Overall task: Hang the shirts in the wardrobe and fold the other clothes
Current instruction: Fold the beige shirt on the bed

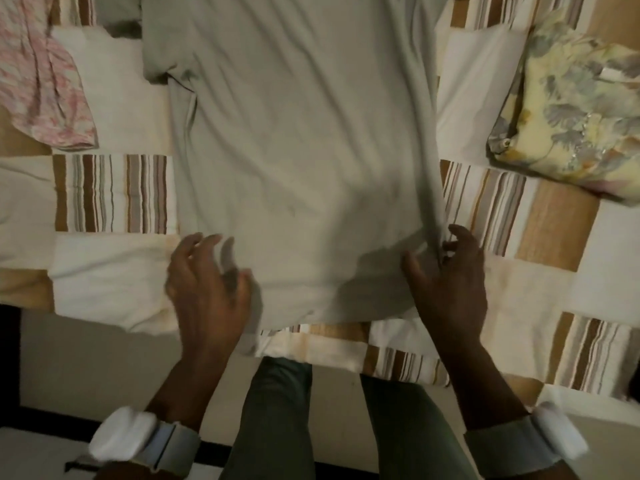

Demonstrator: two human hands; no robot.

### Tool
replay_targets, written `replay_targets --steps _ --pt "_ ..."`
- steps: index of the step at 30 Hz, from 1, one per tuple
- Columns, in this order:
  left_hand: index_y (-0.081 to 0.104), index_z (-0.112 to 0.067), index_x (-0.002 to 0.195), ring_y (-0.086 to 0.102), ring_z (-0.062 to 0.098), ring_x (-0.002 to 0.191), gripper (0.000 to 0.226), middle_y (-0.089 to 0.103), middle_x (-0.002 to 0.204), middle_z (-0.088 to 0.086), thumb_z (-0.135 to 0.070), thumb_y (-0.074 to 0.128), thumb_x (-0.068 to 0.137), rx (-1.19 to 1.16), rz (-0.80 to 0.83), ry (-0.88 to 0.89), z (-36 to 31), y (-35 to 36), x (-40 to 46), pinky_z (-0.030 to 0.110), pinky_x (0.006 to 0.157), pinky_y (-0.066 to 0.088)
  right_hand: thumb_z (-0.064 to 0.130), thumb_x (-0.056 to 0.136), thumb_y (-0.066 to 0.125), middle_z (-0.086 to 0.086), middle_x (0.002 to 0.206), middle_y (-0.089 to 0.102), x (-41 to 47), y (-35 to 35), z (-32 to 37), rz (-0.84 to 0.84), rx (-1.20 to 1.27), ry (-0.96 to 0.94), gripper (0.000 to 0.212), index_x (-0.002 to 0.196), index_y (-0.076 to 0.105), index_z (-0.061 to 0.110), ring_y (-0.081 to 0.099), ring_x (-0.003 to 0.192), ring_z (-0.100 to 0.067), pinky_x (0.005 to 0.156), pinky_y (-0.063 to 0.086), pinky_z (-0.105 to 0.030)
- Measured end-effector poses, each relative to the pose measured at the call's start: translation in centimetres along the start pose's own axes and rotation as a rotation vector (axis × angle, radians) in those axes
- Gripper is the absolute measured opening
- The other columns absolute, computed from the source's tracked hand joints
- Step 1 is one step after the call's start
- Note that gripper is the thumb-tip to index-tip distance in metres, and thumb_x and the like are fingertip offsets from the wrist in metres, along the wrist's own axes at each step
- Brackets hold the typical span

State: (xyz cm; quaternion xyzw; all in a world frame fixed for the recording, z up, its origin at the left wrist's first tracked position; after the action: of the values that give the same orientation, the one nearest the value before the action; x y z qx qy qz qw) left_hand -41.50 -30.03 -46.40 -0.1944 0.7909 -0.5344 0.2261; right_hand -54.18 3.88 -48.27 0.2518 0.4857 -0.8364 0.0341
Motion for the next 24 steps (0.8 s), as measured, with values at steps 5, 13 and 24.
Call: replay_targets --steps 5,13,24 --pt "0.048 -0.015 0.149 0.023 0.031 0.156 0.057 0.03 0.165 0.014 -0.037 0.062 0.098 -0.058 0.253 0.489 -12.3 6.5 2.2 0.055 0.122 0.023 0.052 0.087 0.077 0.001 0.111 0.069 0.2 1.2 -4.4 0.146 0.094 0.186 0.056 0.131 0.051 0.028 0.068 0.082 -0.013 0.069 0.061 -0.036" --pt "0.032 -0.019 0.16 0.008 0.031 0.16 0.069 0.013 0.173 0.011 -0.054 0.043 0.101 0.107 0.267 0.657 -21.9 13.0 12.8 0.065 0.124 0.007 0.049 0.096 0.067 0.02 0.076 0.06 3.1 -4.3 -8.6 0.161 -0.103 0.167 0.022 0.104 0.067 0.029 0.063 0.065 -0.006 0.056 0.051 -0.028" --pt "0.023 -0.014 0.162 0.006 0.031 0.16 0.073 0.014 0.173 0.009 -0.052 0.028 0.1 0.091 0.079 0.42 -25.2 11.2 29.7 0.064 0.124 0.002 0.034 0.106 0.055 -0.002 0.103 0.072 22.4 -8.1 13.8 0.125 0.577 -0.282 0.025 0.12 0.064 0.016 0.073 0.081 -0.013 0.074 0.065 -0.037"
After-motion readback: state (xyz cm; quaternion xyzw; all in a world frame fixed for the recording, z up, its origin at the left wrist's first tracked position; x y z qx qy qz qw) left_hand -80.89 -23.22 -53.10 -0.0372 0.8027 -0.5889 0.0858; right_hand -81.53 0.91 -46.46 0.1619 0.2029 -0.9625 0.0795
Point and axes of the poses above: each hand's wrist, its own x-axis towards the middle knuckle, its own y-axis out of the palm, z = x × y, the point moved 9 cm from there along x, towards the middle knuckle
